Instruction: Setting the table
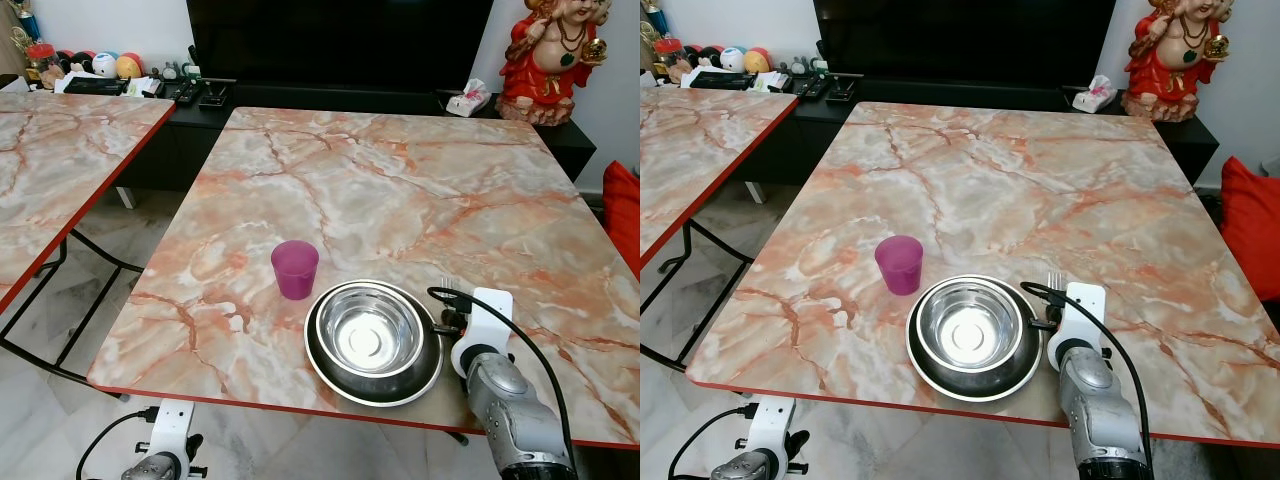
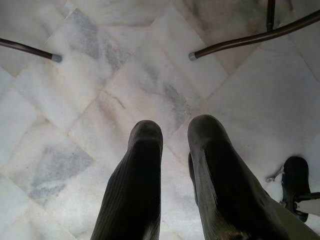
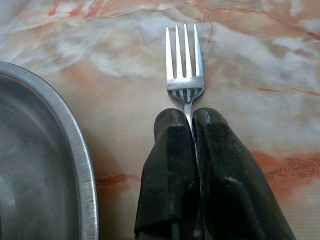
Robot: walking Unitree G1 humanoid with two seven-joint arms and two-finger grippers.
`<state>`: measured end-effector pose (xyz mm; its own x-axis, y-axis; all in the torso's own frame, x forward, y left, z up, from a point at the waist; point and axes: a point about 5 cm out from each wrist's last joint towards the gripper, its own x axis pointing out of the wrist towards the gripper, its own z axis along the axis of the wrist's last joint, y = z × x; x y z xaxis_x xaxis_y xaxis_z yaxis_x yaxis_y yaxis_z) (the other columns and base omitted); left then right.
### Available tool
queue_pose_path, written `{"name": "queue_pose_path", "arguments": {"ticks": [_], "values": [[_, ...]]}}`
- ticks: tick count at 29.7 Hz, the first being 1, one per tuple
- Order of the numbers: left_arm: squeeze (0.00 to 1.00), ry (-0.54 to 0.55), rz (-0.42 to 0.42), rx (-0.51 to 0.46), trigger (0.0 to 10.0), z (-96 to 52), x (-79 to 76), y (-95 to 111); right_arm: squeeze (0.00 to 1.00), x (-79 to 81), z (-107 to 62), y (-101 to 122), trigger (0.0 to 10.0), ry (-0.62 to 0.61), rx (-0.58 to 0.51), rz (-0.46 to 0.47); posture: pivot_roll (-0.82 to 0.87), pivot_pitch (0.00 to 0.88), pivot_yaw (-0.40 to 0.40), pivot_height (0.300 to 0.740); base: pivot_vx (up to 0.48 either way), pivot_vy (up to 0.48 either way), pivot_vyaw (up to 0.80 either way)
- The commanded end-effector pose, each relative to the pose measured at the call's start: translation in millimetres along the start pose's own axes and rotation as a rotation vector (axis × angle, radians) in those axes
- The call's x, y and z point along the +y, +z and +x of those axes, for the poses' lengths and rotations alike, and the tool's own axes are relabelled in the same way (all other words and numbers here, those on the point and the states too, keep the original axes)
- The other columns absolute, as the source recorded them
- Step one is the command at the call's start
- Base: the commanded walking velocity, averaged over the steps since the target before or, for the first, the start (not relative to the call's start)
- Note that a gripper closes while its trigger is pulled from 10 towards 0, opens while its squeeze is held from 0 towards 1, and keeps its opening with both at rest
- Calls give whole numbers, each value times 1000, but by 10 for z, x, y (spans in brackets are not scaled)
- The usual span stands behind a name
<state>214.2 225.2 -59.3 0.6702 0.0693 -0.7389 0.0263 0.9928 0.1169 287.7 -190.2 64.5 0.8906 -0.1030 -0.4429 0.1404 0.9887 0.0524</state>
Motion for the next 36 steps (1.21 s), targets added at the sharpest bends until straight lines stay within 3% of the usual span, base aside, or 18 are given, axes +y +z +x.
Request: {"name": "queue_pose_path", "arguments": {"ticks": [1, 21, 23, 33, 35, 36], "values": [[0, -2, 16, 34, 10000, -10, -3, -66, 380, -2, 2, -42, 10000, -1, 18, 2, 66, 28, -10, 740, 0, 0, 0], [0, 3, 17, 44, 10000, -31, 52, -122, 408, 23, 9, -50, 10000, 4, 23, -3, 67, 28, -10, 740, 0, 0, 0], [0, 3, 18, 46, 10000, -34, 51, -131, 498, 17, 8, -50, 10000, 3, 23, -4, 67, 29, -10, 740, 0, 0, 0], [0, 4, 18, 46, 10000, -35, 53, -136, 506, 8, 16, -47, 10000, -2, 23, -12, 69, 25, -10, 740, 0, 0, 0], [0, 4, 18, 46, 10000, -35, 51, -134, 478, 3, 18, -44, 10000, -6, 22, -17, 68, 23, -9, 740, 0, 0, 0], [0, 4, 18, 46, 10000, -34, 51, -133, 365, 3, 18, -40, 10000, -6, 20, -17, 68, 24, -8, 740, 0, 0, 0]]}}
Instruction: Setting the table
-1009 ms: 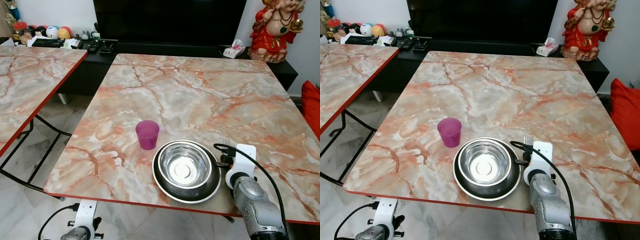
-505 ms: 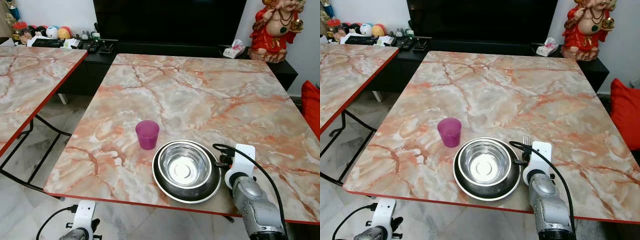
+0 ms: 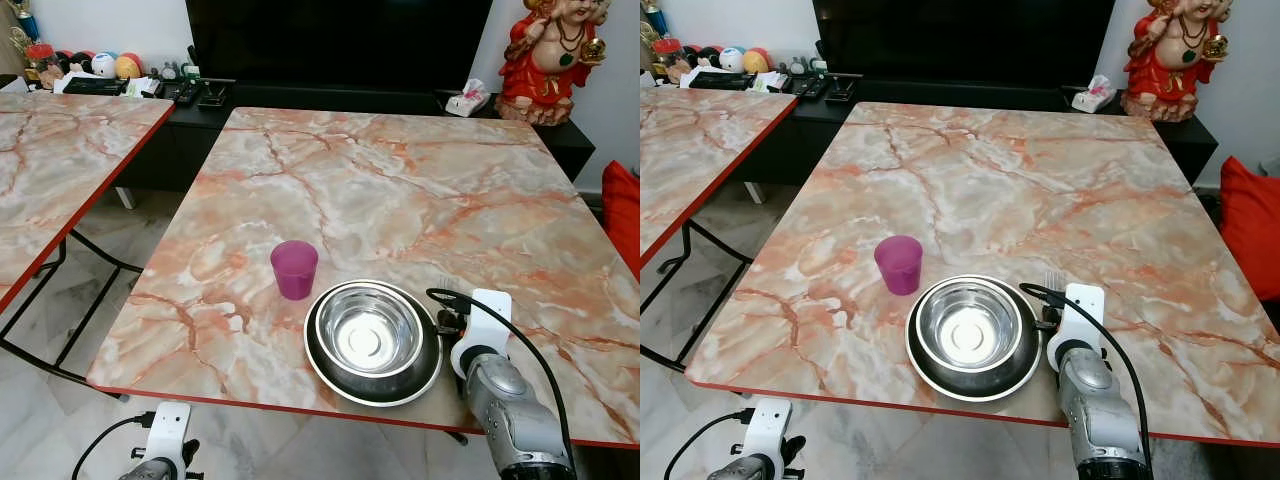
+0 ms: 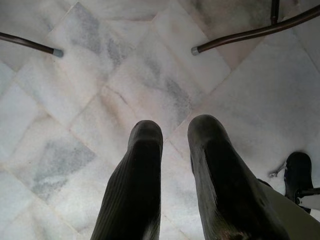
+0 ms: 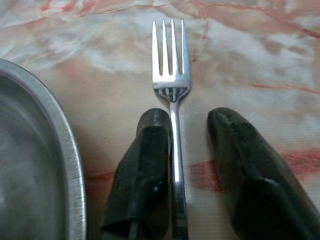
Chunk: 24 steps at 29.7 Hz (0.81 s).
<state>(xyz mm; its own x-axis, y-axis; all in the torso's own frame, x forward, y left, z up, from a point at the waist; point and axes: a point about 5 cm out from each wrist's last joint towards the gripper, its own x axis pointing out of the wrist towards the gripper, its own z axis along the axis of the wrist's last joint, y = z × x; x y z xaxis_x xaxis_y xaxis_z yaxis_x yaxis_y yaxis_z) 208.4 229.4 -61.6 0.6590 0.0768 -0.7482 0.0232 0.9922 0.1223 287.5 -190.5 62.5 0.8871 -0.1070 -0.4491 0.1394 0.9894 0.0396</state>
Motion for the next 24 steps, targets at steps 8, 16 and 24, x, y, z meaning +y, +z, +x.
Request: {"name": "queue_pose_path", "arguments": {"ticks": [8, 16, 24], "values": [[0, -3, 19, 30, 10000, -12, 4, -67, 0, -23, 8, 54, 10000, -24, -29, 5, 69, 23, -7, 740, 0, 0, 0], [0, -2, 23, 33, 10000, -16, 19, -76, 0, -48, 6, 166, 10000, -35, -85, 20, 70, 22, -7, 740, 0, 0, 0], [0, -6, 31, 27, 10000, -13, 33, -53, 0, -56, -43, 410, 10000, -44, -278, 12, 69, 21, -7, 740, 0, 0, 0]]}}
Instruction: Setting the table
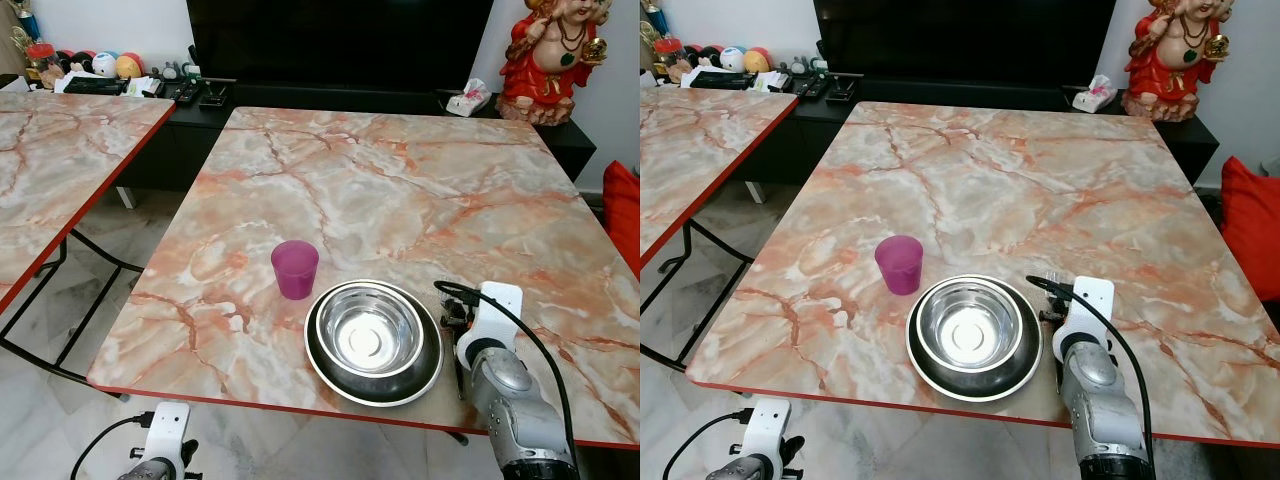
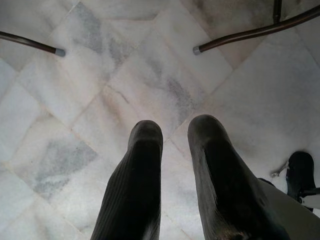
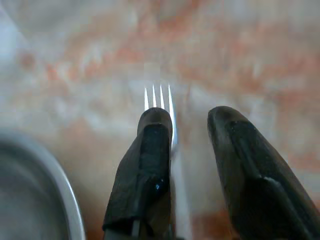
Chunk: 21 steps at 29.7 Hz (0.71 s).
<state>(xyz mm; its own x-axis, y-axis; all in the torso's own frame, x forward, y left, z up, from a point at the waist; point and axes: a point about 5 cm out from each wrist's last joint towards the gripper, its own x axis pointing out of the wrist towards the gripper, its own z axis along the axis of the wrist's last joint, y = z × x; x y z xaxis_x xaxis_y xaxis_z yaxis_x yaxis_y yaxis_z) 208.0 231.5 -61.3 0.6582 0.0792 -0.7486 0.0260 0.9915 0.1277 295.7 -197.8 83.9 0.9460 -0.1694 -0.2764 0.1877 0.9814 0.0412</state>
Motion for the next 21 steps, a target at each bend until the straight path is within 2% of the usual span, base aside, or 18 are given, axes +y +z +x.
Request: {"name": "queue_pose_path", "arguments": {"ticks": [1, 2, 3, 4, 7, 10, 14, 21], "values": [[0, -9, 26, 25, 10000, -7, 7, -43, 0, 3, 4, 192, 10000, 5, -102, -3, 69, 21, -7, 740, 0, 0, 0], [0, -11, 26, 21, 10000, 1, -10, -20, 0, 9, -8, 245, 10000, 6, -143, 14, 68, 21, -7, 740, 0, 0, 0], [0, -15, 24, 12, 10000, 12, -42, 15, 0, 38, -40, 354, 10000, 17, -232, 1, 66, 21, -7, 740, 0, 0, 0], [0, -17, 24, 9, 10000, 17, -55, 28, 0, 62, -59, 401, 10000, 24, -276, -25, 66, 21, -7, 740, 0, 0, 0], [0, -15, 28, 7, 10000, 22, -70, 43, 0, 144, -106, 451, 10000, 52, -350, -52, 68, 18, -7, 740, 0, 0, 0], [0, -10, 13, 15, 10000, 19, -64, 26, 0, 160, -127, 468, 10000, 54, -381, -23, 68, 16, -8, 740, 0, 0, 0], [0, -6, 1, 27, 10000, 10, -51, -15, 0, 152, -130, 494, 10000, 52, -406, -29, 71, 14, -13, 740, 0, 0, 0], [0, 5, -7, 43, 10000, -29, 29, -127, 0, 167, -108, 560, 10000, 60, -444, -24, 76, 7, -21, 740, 0, 438, 0]]}}
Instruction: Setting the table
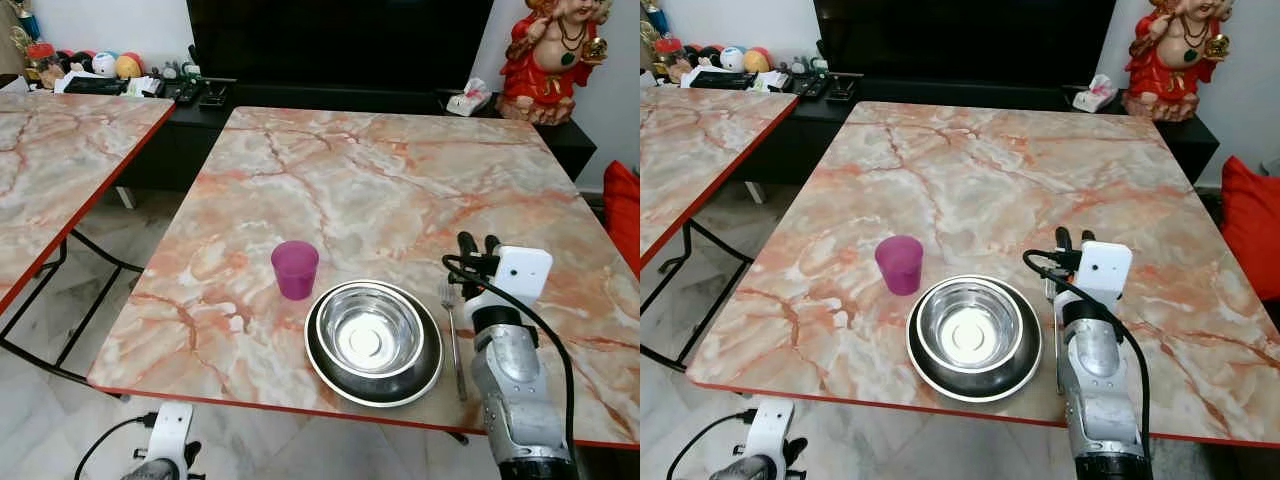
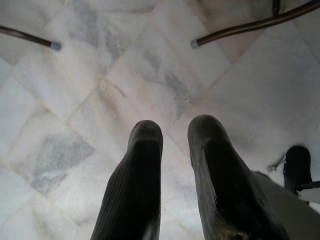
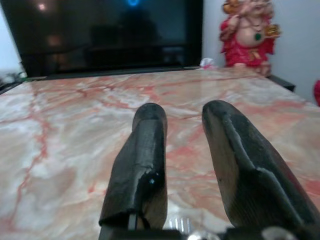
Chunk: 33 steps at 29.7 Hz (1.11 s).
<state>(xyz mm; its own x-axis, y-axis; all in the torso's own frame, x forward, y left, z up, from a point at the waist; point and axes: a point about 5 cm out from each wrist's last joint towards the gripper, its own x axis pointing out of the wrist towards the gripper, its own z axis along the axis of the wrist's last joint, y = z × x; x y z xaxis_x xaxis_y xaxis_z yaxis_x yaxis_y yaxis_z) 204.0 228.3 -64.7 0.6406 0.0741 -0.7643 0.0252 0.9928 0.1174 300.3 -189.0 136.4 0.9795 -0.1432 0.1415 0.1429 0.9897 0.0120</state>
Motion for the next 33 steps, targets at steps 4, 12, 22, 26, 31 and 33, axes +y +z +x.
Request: {"name": "queue_pose_path", "arguments": {"ticks": [4, 12, 22, 26, 31, 33], "values": [[0, 19, -3, 28, 10000, -48, 132, -129, 0, 76, 34, 71, 10000, 15, -37, 14, 76, 0, -22, 740, 0, 431, 0], [0, 16, -3, 33, 10000, -47, 106, -143, 0, 23, 38, 184, 10000, -22, -113, 1, 72, 0, -23, 740, 0, 450, 0], [0, 6, 2, 29, 10000, -22, 6, -107, 0, 105, 50, 323, 10000, -13, -196, -5, 72, 0, -24, 740, 0, 480, 0], [0, 11, 1, 31, 10000, -25, 15, -116, 0, 175, 36, 307, 10000, 2, -201, 3, 72, 0, -24, 740, 0, 480, 0], [0, 19, 0, 31, 10000, -29, 38, -120, 0, 258, 24, 301, 10000, 18, -204, 17, 73, 0, -24, 740, 0, 480, 0], [0, 19, -1, 27, 10000, -26, 38, -105, 0, 269, 25, 297, 10000, 19, -202, 26, 73, 0, -24, 740, 0, 480, 0]]}}
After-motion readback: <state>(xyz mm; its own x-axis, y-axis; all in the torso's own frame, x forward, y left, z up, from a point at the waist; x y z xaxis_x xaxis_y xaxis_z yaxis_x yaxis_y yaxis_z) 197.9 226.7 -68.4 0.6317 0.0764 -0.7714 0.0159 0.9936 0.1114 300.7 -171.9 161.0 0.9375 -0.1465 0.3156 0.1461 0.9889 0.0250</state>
